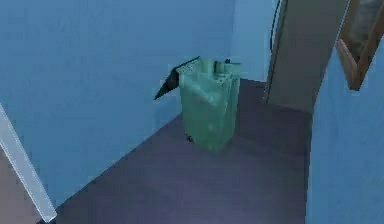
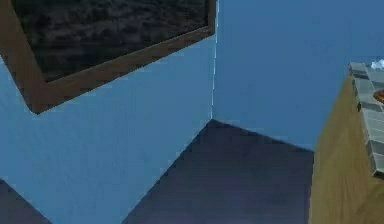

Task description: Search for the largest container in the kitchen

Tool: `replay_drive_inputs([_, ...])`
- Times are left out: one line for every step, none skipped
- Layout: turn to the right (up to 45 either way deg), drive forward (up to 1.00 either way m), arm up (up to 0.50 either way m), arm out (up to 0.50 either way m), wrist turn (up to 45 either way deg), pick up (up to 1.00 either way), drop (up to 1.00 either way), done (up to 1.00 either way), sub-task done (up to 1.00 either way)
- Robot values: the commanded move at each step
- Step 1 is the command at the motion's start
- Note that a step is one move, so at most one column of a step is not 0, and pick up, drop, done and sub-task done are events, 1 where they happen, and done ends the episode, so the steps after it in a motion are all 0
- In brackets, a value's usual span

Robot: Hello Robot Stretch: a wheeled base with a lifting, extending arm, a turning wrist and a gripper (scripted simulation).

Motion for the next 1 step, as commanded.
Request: replay_drive_inputs([45.0, 0.00, 0.00, 0.00, 0.0, 0.00, 0.00, 0.00, 0.00])
